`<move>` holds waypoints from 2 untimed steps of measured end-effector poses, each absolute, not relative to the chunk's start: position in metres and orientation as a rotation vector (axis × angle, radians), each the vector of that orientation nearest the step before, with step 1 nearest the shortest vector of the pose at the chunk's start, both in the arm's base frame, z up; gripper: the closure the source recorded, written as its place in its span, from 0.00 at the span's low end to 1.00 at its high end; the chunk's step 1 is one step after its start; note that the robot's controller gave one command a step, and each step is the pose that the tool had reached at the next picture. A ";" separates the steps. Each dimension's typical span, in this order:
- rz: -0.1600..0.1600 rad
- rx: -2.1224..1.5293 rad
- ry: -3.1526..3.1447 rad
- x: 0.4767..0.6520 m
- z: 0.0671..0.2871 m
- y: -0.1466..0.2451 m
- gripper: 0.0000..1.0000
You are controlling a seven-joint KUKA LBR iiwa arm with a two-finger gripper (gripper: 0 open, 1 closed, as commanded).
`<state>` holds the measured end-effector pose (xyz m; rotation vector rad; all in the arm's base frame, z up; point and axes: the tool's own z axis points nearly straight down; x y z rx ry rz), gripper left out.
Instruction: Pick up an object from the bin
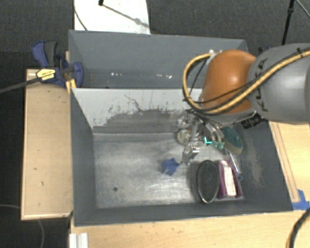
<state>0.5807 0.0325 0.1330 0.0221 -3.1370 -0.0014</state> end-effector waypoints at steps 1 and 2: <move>-0.002 0.459 -3.104 0.532 0.080 0.046 0.00; -0.001 0.454 -3.112 0.534 0.083 0.046 1.00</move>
Offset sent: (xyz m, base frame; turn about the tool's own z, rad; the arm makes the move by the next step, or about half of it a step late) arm -0.0478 0.0131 -0.0515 -0.2792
